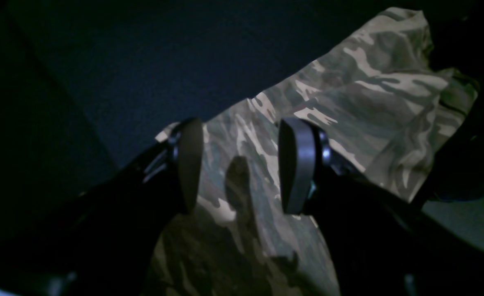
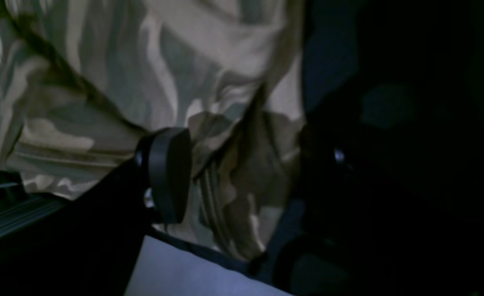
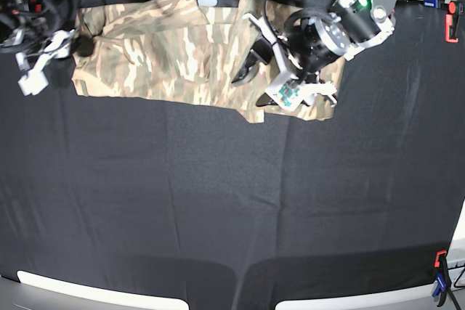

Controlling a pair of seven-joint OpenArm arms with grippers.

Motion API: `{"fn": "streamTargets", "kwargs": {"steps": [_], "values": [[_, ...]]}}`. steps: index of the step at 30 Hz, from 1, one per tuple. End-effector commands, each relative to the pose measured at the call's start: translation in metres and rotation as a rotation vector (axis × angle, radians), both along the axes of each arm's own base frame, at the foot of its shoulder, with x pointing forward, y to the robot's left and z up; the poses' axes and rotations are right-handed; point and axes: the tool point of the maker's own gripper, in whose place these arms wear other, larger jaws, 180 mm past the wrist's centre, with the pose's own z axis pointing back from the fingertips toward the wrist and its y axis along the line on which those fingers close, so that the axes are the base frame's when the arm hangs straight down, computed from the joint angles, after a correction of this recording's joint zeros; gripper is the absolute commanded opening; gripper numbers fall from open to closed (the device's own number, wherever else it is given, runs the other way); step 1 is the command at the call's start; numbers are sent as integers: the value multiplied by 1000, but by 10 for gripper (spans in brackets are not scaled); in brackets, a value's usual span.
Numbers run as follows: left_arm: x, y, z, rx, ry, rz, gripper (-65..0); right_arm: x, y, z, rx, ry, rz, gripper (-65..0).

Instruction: Layout the t-shirt on the table in an organized manner, then fold the t-shirt properly

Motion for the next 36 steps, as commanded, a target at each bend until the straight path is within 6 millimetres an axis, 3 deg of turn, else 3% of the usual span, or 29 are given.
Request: {"fn": "streamTargets", "kwargs": {"steps": [1,6,16,26,30,33,36], "values": [[2,-3,12,-32,-35,-4,-370,7,-2,8,3,-33,16,-252],[2,-3,12,-31,-36,-4,-370,2,1,0,32,-9,3,-253],[2,-3,12,-31,-36,-4,-370,-1,26,-5,137,-14,-20,-260],[2,-3,12,-31,-36,-4,-370,0,28,-5,148,-18,-23,-470],[2,-2,12,-30,-36,-4,-370,7,28,-1,157,-57,-40,-650],[3,-2,12,-25,-38,-3,-370,11,24,3,145,-78,-44,-650],[5,3,8,26,-58,6,-370,16,7,11,94,-104,-61,-650]]}}
